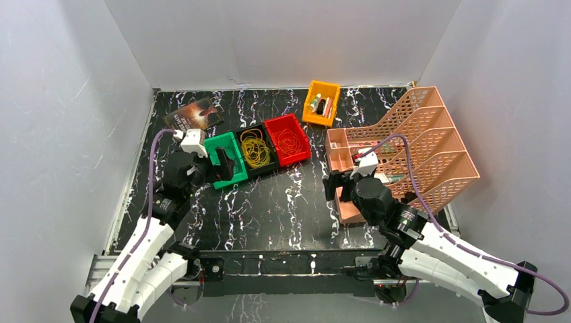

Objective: Untangle the cables

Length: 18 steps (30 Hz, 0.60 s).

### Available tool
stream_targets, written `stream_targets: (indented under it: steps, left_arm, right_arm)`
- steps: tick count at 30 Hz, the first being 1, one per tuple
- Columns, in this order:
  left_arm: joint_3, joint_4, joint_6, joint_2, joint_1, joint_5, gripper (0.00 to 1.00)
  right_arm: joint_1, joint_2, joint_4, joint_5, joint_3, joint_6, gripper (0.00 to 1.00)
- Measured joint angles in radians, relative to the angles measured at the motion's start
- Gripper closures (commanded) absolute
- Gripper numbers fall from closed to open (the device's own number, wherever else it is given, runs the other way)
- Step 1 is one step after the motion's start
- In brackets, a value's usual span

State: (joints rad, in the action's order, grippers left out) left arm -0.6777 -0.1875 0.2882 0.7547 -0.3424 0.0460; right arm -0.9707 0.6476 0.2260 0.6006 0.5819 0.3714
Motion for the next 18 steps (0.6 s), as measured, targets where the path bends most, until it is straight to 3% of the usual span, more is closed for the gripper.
stream_targets:
  steps: [18]
  left_arm:
    - [0.013,-0.097,0.085,-0.179,0.0,0.151,0.02]
  right_arm:
    - [0.0,0.013,0.058,0.074,0.0,0.017,0.02]
